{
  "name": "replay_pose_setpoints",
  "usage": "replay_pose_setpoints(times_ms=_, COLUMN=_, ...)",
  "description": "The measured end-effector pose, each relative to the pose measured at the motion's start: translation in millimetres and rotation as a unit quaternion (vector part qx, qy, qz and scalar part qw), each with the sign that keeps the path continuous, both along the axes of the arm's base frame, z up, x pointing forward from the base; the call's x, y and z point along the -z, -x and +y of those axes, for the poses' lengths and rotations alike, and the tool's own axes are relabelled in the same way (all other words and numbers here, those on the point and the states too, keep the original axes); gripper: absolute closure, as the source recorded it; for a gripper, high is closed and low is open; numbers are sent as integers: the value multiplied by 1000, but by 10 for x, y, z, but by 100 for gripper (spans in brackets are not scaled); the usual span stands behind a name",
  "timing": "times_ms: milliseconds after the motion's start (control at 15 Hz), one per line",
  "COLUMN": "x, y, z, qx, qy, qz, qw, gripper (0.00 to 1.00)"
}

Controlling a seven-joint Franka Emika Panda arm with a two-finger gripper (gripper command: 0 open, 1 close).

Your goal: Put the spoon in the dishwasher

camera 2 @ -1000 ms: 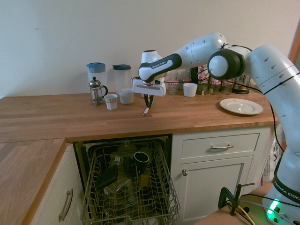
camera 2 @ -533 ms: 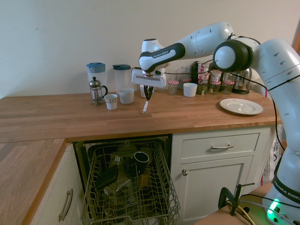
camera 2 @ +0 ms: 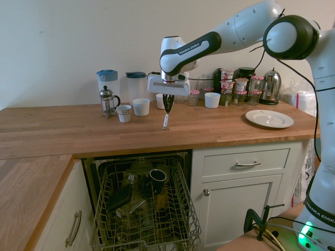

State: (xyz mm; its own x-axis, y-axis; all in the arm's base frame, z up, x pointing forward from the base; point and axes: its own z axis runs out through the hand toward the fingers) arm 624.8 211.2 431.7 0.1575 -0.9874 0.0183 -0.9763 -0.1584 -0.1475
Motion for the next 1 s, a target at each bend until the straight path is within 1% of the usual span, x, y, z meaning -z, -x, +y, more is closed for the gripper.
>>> replay_pose_setpoints(times_ms=200, x=-39, y=529, z=187, qx=-43, qy=-14, qz=13, qw=999, gripper=100)
replay_pose_setpoints(times_ms=533, x=134, y=1423, z=432, qx=-90, qy=-33, qz=25, qw=995, gripper=100)
replay_pose_setpoints(times_ms=667, x=252, y=1739, z=643, qx=-111, qy=-39, qz=38, qw=992, gripper=100)
replay_pose_setpoints(times_ms=867, x=484, y=2141, z=1004, qx=-139, qy=-51, qz=64, qw=987, gripper=100)
replay_pose_setpoints(times_ms=1000, x=576, y=2273, z=1130, qx=-146, qy=-60, qz=70, qw=985, gripper=100)
